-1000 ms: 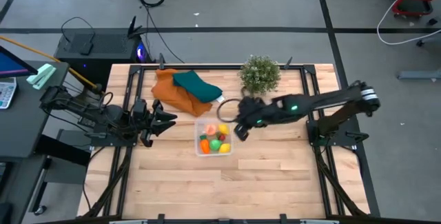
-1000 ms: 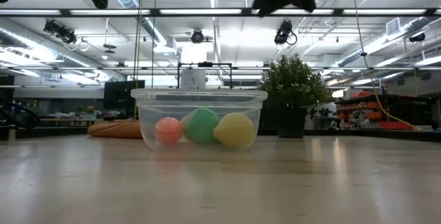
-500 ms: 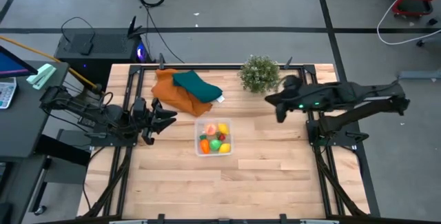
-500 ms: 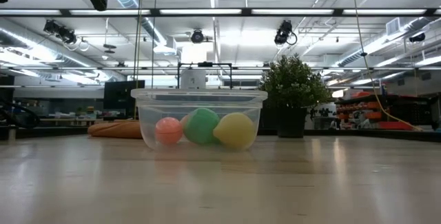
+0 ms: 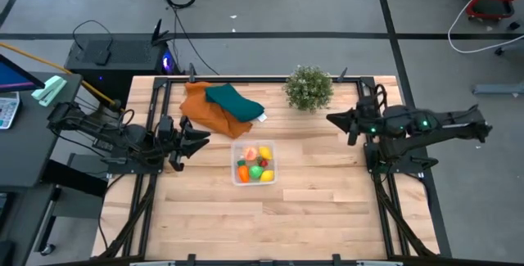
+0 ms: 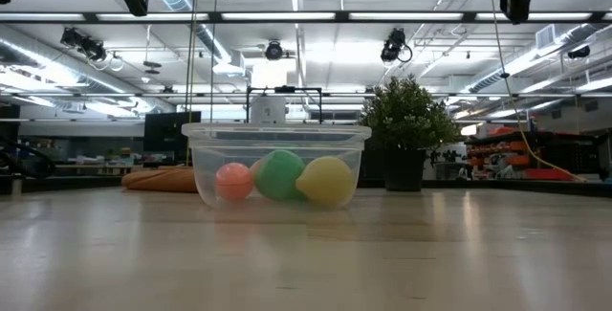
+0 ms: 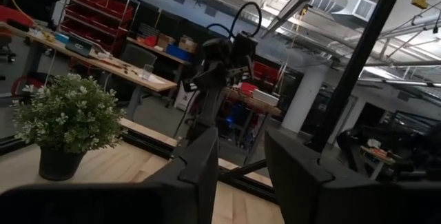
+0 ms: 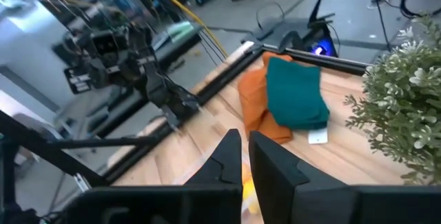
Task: Pick and placing Produce into tupperware
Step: Return to Home Position
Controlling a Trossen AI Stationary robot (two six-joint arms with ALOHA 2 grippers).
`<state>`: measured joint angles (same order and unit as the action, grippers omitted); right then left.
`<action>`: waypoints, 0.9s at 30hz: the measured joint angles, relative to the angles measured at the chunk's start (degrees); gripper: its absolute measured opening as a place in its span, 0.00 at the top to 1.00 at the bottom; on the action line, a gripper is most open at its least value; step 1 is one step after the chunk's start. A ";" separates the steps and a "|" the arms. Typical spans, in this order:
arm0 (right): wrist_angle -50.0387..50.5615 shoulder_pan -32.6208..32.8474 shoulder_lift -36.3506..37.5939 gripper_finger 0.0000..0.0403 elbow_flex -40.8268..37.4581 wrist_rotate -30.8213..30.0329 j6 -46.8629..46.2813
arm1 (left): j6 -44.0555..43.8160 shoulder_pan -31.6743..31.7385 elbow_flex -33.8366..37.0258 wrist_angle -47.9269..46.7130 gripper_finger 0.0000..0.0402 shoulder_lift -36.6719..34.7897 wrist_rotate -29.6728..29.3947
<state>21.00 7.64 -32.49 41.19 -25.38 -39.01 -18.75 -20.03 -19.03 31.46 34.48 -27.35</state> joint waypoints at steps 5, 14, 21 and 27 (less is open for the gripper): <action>-4.68 0.00 5.42 1.00 -5.59 -0.10 1.32 | 0.00 0.00 0.02 0.00 0.70 0.00 -0.72; -9.31 -0.02 18.03 1.00 -12.80 -4.62 4.79 | 0.01 0.00 0.02 0.00 0.70 0.00 -3.54; -9.99 -0.02 27.36 1.00 -16.35 -4.61 6.85 | 0.01 0.00 0.02 0.00 0.72 0.00 -4.50; -10.08 -0.02 32.46 1.00 -19.46 -3.93 7.44 | 0.01 0.00 0.04 -0.02 0.72 0.00 -6.02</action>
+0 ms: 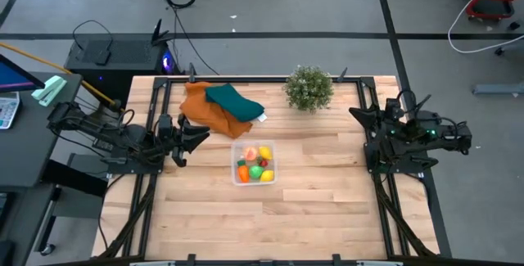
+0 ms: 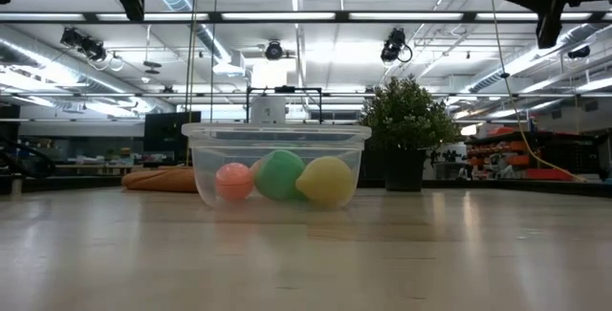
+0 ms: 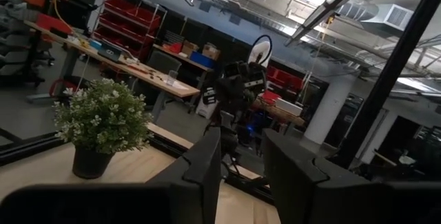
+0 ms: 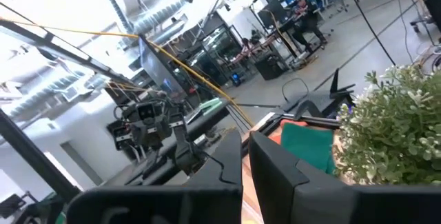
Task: Pick and placing Produce into tupperware
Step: Return to Home Position
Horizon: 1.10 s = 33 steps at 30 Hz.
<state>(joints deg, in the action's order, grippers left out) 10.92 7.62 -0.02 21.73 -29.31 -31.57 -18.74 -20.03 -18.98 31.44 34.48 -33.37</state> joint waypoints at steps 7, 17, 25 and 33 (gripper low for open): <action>-9.46 -0.60 0.08 1.00 -6.27 3.74 1.18 | -0.01 0.00 0.02 -0.03 0.73 0.02 -0.15; -24.23 -8.18 0.03 1.00 -16.53 13.48 -1.07 | -0.02 0.00 0.02 -0.09 0.73 0.00 -2.47; -20.49 -17.20 0.03 1.00 -17.13 27.55 -4.55 | -0.09 -0.01 0.02 -1.58 0.71 0.02 -2.47; -20.91 -18.75 0.03 1.00 -19.01 28.29 -6.73 | -0.15 -0.02 0.02 -1.78 0.72 0.02 -2.47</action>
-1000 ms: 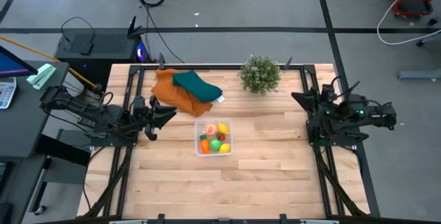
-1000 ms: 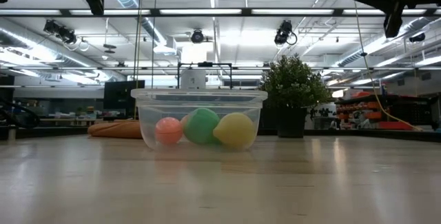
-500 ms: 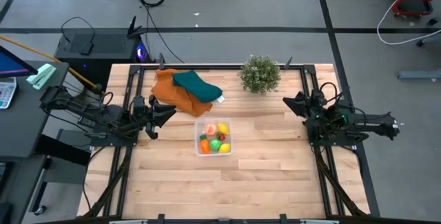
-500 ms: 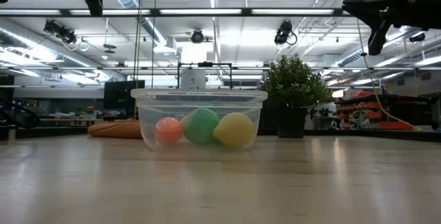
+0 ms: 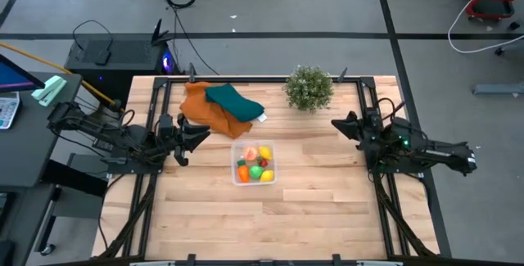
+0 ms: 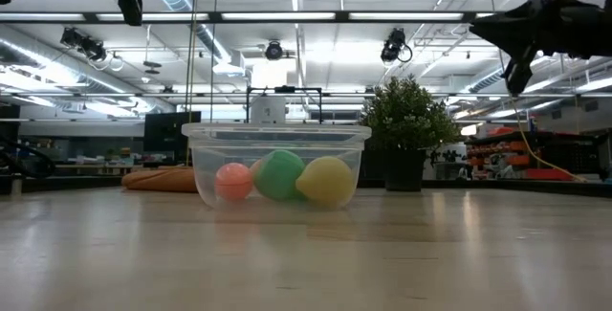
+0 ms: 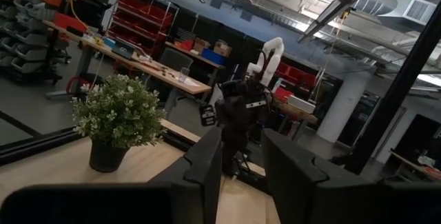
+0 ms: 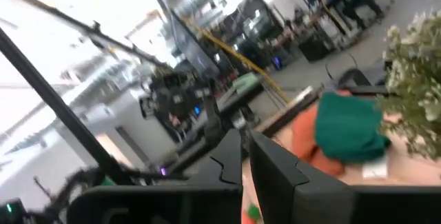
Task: Pick and placing Produce into tupperware
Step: Return to Home Position
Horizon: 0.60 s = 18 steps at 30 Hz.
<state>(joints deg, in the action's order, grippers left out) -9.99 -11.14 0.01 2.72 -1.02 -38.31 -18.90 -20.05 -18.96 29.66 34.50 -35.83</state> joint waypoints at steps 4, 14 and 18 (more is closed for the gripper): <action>-4.24 0.09 -0.01 1.00 -1.95 -1.52 -1.30 | 0.00 0.00 0.00 0.03 0.72 -0.02 0.00; -8.89 4.12 0.00 1.00 -2.08 -3.86 -2.29 | 0.04 0.00 0.00 0.06 0.73 -0.01 0.01; -8.90 7.63 0.00 1.00 -2.10 -9.16 0.63 | 0.07 0.00 0.00 0.07 0.72 -0.01 0.00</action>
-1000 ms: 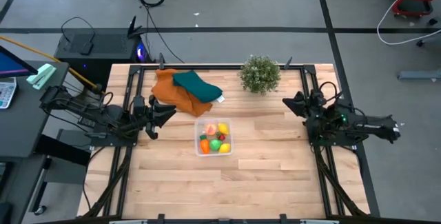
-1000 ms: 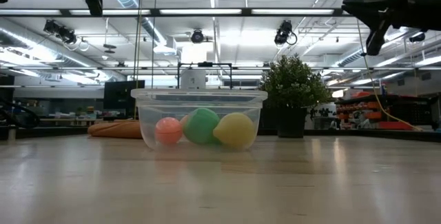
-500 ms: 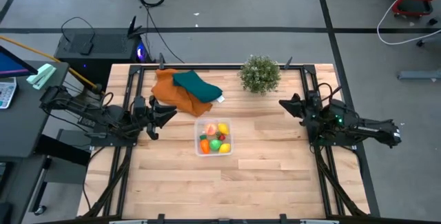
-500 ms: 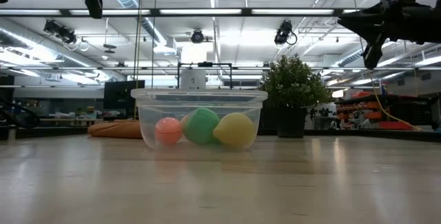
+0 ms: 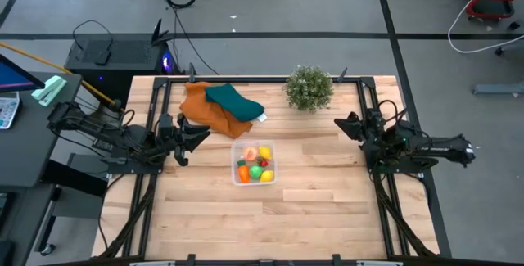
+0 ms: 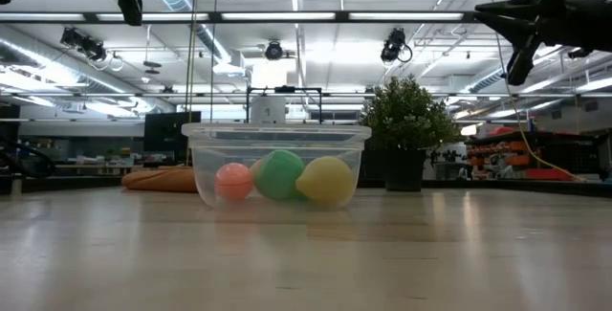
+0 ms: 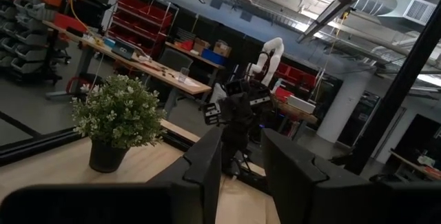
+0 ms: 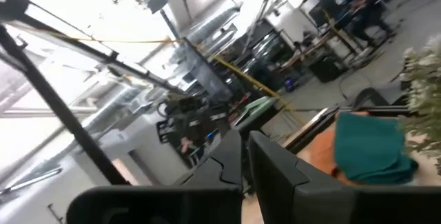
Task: Pick and placing Produce into tupperware
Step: Return to Home Position
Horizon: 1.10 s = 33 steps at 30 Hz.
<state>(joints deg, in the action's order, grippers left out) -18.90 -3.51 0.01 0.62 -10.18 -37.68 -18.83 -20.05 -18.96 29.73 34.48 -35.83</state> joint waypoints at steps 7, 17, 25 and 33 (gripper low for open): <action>0.37 2.05 0.00 1.00 -0.02 -0.17 1.90 | 0.07 0.00 0.00 -0.02 0.72 0.00 0.00; 4.19 2.03 0.01 1.00 1.20 -0.13 3.37 | 0.79 0.00 0.00 1.91 0.71 0.02 0.02; 4.26 2.05 -0.02 1.00 1.33 -0.13 3.37 | 18.77 -0.09 -0.11 14.68 0.78 -4.30 9.05; 4.26 2.05 -0.02 1.00 1.41 -0.13 3.36 | 18.03 -0.07 -0.09 -2.13 0.89 -17.28 10.17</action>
<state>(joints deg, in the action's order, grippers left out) -14.63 -1.45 -0.01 2.03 -10.31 -34.31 -0.80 -20.12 -19.05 27.60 17.20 -25.67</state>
